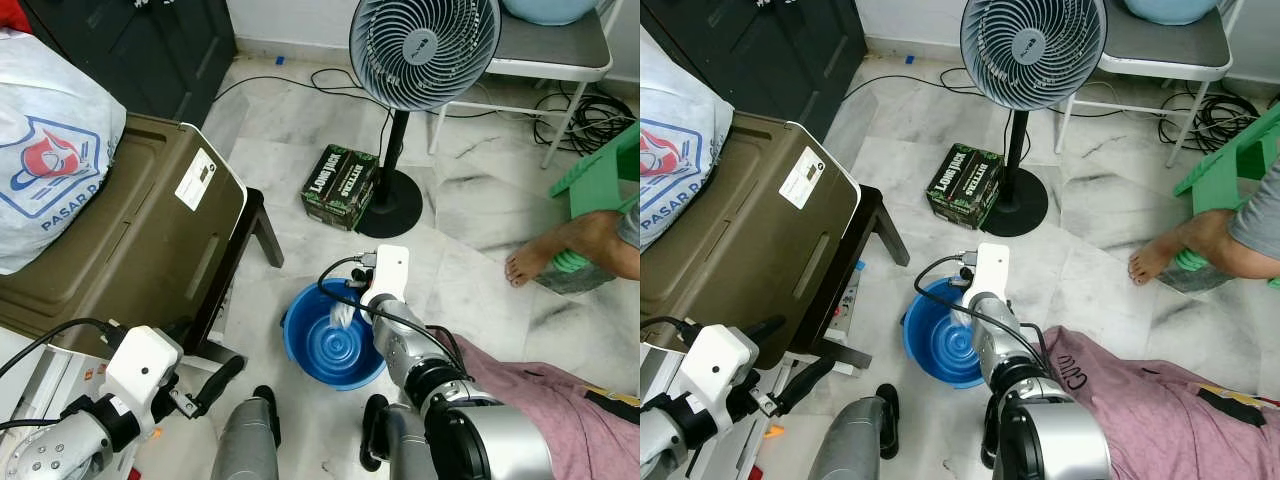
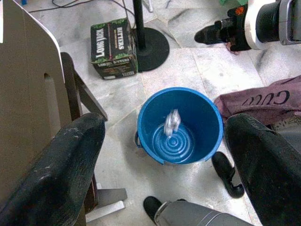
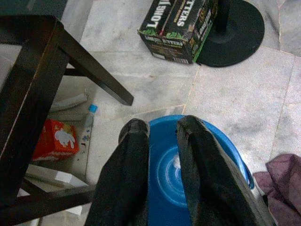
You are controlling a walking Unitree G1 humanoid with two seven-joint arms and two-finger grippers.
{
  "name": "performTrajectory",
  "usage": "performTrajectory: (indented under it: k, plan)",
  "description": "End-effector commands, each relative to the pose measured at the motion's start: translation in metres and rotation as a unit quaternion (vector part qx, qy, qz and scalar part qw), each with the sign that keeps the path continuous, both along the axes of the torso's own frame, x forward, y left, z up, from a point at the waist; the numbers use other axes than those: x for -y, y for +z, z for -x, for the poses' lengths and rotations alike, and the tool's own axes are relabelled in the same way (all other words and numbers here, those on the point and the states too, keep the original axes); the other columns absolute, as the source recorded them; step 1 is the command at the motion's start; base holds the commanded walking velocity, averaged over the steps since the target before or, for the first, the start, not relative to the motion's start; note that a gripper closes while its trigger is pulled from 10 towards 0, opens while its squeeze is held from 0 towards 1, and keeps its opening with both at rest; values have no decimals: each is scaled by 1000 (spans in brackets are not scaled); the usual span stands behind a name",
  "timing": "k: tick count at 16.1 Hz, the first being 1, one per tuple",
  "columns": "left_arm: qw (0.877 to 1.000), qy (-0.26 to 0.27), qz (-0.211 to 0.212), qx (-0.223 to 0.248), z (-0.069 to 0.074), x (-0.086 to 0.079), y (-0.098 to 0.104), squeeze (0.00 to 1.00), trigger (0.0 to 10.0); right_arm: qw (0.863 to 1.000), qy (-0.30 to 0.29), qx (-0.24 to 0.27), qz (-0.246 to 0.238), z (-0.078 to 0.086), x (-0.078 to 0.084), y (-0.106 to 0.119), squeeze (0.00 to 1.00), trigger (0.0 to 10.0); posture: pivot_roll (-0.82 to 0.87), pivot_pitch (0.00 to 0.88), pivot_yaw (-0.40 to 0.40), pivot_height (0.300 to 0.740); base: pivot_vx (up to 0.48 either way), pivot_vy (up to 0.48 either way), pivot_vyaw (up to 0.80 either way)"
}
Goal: Clean up the room
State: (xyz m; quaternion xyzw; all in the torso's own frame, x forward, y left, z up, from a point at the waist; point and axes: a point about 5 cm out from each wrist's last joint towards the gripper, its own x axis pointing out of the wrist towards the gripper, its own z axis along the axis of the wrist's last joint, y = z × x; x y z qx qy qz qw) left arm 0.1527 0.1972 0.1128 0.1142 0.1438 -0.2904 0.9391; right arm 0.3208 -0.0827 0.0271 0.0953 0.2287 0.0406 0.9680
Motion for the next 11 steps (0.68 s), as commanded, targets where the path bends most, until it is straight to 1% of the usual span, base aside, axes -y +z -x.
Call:
performTrajectory:
  k: [1,3,4,5,6,8,9,10,11]
  plan:
    - [1000,-2,-2,-7,2,2,-1,0,10000,1000,0,-5,-15,2,-3,-2,1000,10000,298,299,53,740,0,0,0]
    - [1000,-3,0,-4,0,3,-2,0,10000,999,-5,16,-28,-2,2,5,1000,10000,278,291,50,740,0,0,0]
    - [1000,-3,2,-1,-3,5,-3,0,10000,999,0,35,-39,-3,4,10,1000,10000,262,286,46,740,0,0,0]
    - [1000,-2,4,5,-8,6,-5,0,10000,998,8,53,-45,-3,5,15,1000,10000,235,273,41,740,0,0,0]
    - [1000,-2,10,13,-16,9,-6,0,10000,995,19,79,-56,1,7,21,1000,10000,188,250,35,740,0,0,0]
    - [999,-8,25,36,-35,19,-7,0,10000,989,53,128,-55,26,17,36,1000,10000,136,222,25,740,0,0,0]
    - [998,-12,34,48,-44,24,-5,0,10000,987,62,139,-46,41,24,39,1000,10000,111,204,23,740,0,0,0]
    - [998,-11,40,56,-51,28,-6,0,10000,987,67,141,-47,53,30,41,1000,10000,95,190,23,740,0,0,0]
    - [997,-9,39,61,-59,30,-8,0,10000,986,72,144,-48,61,36,44,1000,10000,71,170,23,740,0,0,0]
